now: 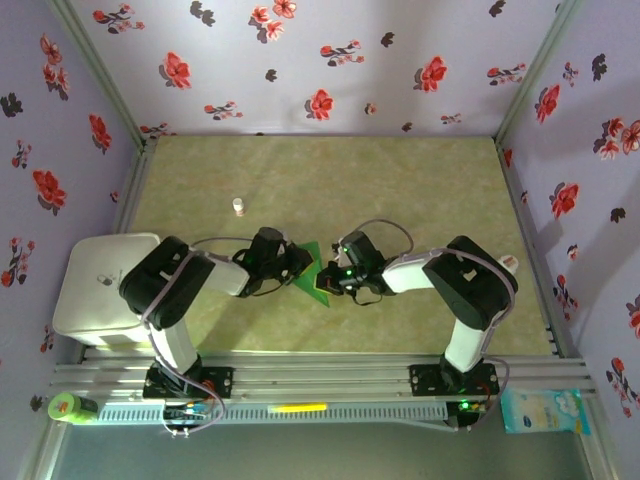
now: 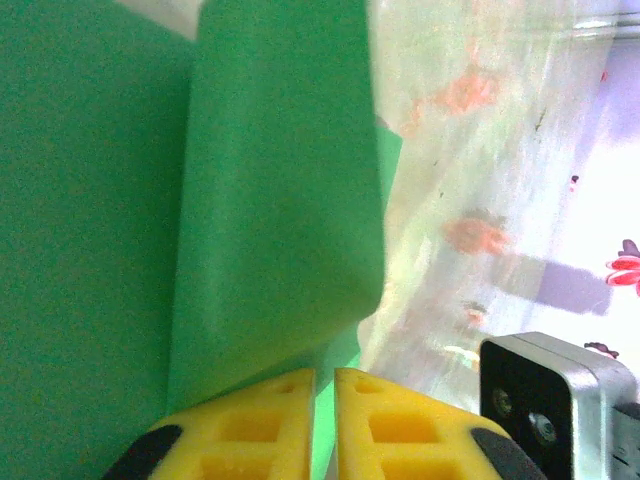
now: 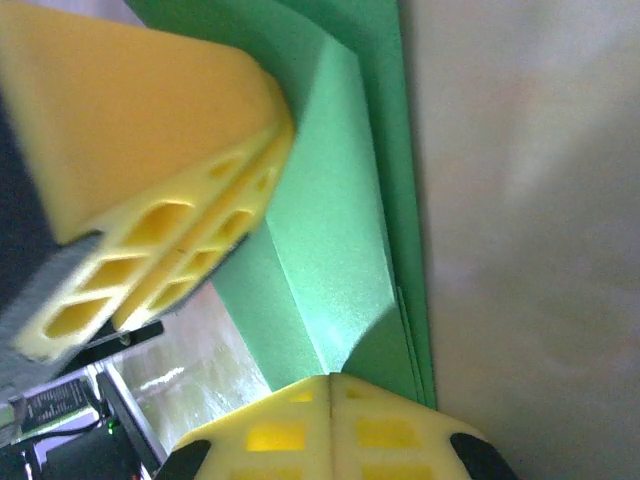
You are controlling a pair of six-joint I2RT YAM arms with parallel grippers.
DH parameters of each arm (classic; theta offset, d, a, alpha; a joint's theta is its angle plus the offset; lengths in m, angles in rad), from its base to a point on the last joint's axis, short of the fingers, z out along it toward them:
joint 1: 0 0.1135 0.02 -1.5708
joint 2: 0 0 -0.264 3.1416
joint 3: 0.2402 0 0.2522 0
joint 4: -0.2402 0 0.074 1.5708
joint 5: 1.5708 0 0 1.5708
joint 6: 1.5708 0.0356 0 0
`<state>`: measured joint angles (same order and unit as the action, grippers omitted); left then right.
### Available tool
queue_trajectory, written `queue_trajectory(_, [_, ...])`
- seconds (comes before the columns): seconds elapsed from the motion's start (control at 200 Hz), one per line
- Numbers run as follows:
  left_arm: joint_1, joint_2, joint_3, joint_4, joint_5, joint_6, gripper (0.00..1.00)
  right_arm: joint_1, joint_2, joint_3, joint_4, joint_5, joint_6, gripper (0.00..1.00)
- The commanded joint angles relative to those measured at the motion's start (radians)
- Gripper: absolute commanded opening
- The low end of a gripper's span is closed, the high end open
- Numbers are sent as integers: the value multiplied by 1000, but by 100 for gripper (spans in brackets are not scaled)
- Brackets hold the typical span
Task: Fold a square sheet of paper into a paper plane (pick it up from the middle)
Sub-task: Fourth fold the wing at the center of the table.
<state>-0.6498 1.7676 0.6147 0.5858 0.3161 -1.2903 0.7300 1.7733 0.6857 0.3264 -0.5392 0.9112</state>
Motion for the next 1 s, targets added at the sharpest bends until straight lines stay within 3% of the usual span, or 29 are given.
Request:
queue_trajectory(0.0, [0,-88,-5,-83,-25,67,15,-23,13,-51,-136,-34,-74,0])
queue_trajectory(0.3, [-59,-159,70,-414,-31,181,6,-65,9,-33,-199,-77,-153,0])
queue_trajectory(0.82, [-82,-34,144,-366,-2,191,7,-76,13,-42,-201,-73,-158,0])
queue_trajectory(1.0, [-62,-2,142,-400,-40,195,7,-76,19,-53,-199,-68,-154,0])
